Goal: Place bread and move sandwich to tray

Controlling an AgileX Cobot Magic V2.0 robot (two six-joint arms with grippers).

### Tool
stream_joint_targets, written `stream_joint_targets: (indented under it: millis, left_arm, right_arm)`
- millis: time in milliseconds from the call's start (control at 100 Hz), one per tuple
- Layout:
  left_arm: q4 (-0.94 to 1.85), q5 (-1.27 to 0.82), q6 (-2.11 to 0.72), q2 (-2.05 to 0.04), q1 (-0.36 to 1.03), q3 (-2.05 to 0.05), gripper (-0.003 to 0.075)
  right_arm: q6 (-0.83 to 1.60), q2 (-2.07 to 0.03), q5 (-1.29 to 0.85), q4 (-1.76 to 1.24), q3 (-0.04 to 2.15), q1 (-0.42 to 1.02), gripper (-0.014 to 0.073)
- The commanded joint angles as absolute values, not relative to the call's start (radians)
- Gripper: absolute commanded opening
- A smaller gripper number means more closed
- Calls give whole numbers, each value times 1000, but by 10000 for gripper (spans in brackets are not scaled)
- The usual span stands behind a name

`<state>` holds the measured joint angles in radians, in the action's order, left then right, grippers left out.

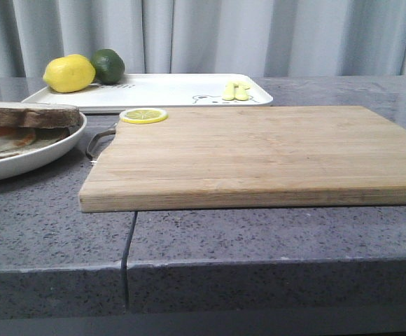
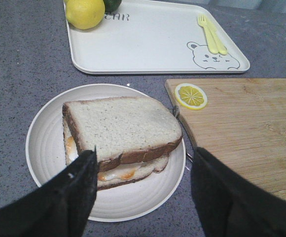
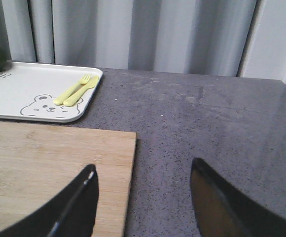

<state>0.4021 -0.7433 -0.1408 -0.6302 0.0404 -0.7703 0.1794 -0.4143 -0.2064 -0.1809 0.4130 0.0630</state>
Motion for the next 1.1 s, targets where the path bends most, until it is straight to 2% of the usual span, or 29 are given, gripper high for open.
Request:
stream_joint_targets:
  millis: [0, 710, 950, 1090]
  left_arm:
    - [428, -681, -141, -635, 39, -805, 386]
    - [428, -681, -141, -635, 39, -805, 386]
    - [428, -624, -141, -635, 39, -805, 386]
    - [390, -592, -42, -651, 39, -805, 386]
  right_arm:
    - [180, -415, -132, -173, 441, 58, 424]
    - [180, -415, -132, -173, 441, 58, 424]
    - [180, -415, -132, -173, 441, 58, 424]
    - [180, -415, -132, -173, 441, 58, 424]
